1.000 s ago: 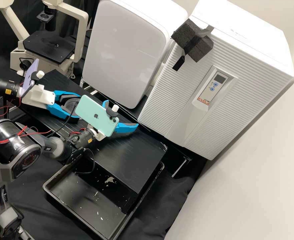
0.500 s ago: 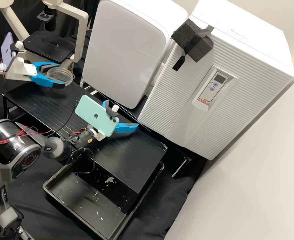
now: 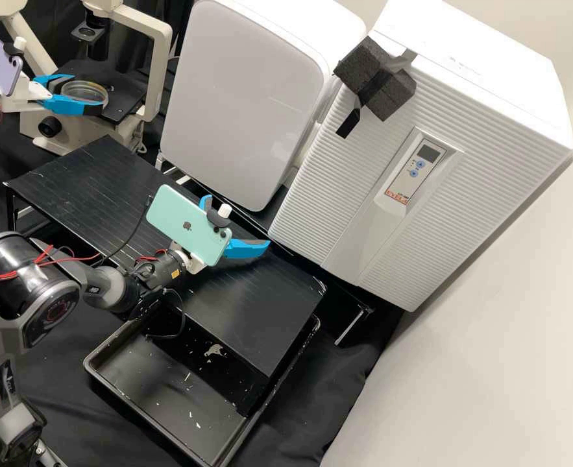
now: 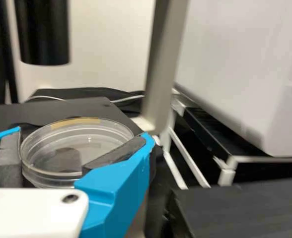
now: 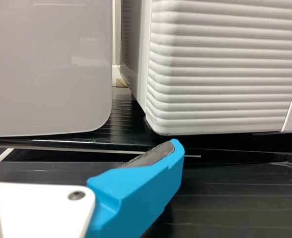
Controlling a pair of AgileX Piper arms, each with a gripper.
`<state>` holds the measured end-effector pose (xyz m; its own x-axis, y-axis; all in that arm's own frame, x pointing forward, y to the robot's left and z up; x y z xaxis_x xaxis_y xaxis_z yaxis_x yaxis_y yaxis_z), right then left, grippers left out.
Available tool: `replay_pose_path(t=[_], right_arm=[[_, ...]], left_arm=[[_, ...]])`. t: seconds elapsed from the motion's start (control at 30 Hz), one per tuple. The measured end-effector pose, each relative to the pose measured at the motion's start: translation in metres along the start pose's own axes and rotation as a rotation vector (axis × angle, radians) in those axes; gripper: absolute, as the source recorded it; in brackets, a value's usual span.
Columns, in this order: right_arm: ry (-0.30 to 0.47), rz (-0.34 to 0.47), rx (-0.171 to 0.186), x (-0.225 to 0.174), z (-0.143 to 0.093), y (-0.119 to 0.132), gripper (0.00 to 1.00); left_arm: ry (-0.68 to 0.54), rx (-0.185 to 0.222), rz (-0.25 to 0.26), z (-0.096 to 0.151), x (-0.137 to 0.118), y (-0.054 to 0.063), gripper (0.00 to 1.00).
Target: Place the petri dish on the microscope
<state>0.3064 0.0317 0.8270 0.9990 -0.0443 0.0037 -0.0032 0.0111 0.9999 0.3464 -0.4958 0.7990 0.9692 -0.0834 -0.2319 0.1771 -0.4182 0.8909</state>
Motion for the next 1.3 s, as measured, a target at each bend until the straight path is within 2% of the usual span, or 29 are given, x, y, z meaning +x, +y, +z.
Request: replay_pose_path(t=[0.2, 0.4, 0.53, 0.6, 0.63, 1.3], right_arm=[[0.000, 0.000, 0.000, 0.000, 0.000, 0.000, 1.00], [0.000, 0.000, 0.000, 0.000, 0.000, 0.000, 1.00], [0.000, 0.000, 0.000, 0.000, 0.000, 0.000, 1.00], [0.000, 0.000, 0.000, 0.000, 0.000, 0.000, 1.00], [0.000, 0.000, 0.000, 0.000, 0.000, 0.000, 1.00], [0.000, 0.000, 0.000, 0.000, 0.000, 0.000, 1.00]], left_arm=[[0.056, 0.033, 0.007, -0.007, 0.020, 0.004, 0.00], [0.109, 0.033, 0.022, -0.012, 0.038, 0.010, 0.00], [0.117, 0.053, 0.016, -0.013, 0.047, 0.010, 0.00], [0.120, 0.047, 0.021, -0.013, 0.050, 0.011, 0.00], [0.120, 0.047, 0.021, -0.014, 0.050, 0.011, 1.00], [0.118, 0.052, 0.003, -0.015, 0.054, 0.005, 1.00]])
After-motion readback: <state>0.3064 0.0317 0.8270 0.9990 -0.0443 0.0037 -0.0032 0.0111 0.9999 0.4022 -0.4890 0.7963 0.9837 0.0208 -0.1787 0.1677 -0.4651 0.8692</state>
